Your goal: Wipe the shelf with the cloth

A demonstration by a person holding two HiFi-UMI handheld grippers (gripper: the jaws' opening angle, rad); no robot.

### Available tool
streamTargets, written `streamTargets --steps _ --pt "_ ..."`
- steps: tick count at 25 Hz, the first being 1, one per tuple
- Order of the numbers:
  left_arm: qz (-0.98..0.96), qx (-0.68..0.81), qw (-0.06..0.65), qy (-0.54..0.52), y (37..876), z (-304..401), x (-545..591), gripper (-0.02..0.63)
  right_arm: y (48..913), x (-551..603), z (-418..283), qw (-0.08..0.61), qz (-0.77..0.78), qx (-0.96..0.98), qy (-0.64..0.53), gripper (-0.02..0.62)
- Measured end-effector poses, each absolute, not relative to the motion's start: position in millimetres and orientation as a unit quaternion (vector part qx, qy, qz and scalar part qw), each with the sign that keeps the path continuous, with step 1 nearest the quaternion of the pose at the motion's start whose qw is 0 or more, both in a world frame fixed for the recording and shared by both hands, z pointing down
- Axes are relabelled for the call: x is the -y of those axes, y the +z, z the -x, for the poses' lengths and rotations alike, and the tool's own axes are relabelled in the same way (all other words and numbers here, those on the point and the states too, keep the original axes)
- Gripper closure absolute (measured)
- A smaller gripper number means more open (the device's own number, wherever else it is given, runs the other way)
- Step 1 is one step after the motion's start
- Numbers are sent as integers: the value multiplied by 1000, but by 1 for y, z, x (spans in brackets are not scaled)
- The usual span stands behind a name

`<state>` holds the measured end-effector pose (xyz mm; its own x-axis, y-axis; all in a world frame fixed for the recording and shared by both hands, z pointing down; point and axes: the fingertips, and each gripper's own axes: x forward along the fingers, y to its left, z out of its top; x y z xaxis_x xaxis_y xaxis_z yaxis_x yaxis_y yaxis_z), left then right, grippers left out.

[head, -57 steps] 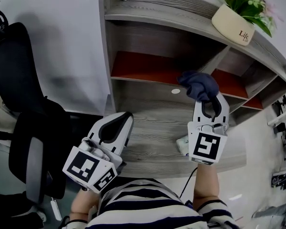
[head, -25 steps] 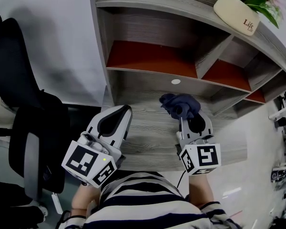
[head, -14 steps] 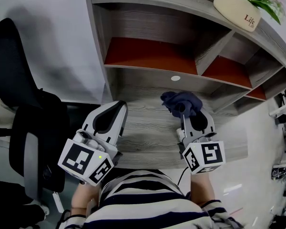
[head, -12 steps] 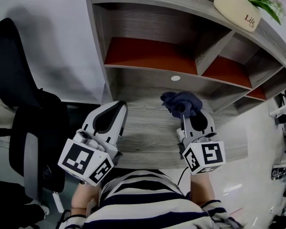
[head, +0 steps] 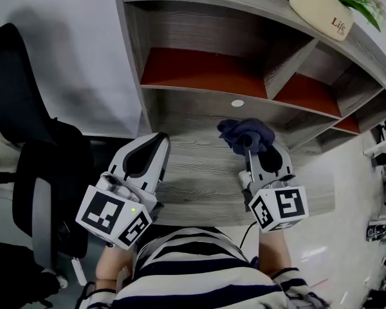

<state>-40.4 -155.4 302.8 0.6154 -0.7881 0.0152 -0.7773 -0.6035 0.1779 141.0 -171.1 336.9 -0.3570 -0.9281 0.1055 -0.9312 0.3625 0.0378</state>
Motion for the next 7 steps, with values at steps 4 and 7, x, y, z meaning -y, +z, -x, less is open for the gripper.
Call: streamTargets --steps 4,7 --pt "-894 438 83 -35 302 43 154 586 336 170 -141 53 -567 822 15 521" --pt "-894 438 81 -36 301 43 153 586 336 169 -142 50 -569 821 17 520"
